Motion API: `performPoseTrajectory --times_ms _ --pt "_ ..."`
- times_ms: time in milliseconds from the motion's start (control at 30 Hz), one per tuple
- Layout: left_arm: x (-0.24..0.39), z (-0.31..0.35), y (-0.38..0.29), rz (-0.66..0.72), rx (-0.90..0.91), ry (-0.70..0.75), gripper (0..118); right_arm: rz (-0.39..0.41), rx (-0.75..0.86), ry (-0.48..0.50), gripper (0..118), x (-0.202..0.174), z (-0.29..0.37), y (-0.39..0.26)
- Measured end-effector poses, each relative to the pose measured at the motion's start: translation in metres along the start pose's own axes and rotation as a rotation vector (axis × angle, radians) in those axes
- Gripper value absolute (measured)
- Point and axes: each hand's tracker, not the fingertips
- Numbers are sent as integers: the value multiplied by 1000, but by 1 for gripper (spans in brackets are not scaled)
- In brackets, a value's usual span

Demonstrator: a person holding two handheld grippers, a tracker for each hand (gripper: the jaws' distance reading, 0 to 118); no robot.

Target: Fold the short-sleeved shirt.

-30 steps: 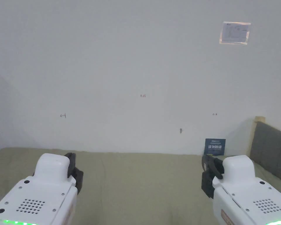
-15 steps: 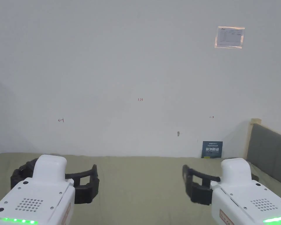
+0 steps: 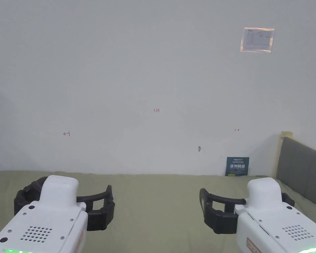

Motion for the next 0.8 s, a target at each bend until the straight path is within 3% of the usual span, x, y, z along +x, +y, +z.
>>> performPoseTrajectory --times_ms 400,500,600,800 --pt "1 -2 -4 13 -15 -13 118 8 -37 3 118 1 -4 0" --pt "1 -2 -4 22 -28 -23 118 -98 -63 -54 118 3 -7 5" --pt "-1 0 -5 28 -23 -22 118 -94 -127 -295 118 -7 -14 12" --pt "-5 1 -4 40 -18 -17 118 -234 -187 -222 118 6 -18 8"
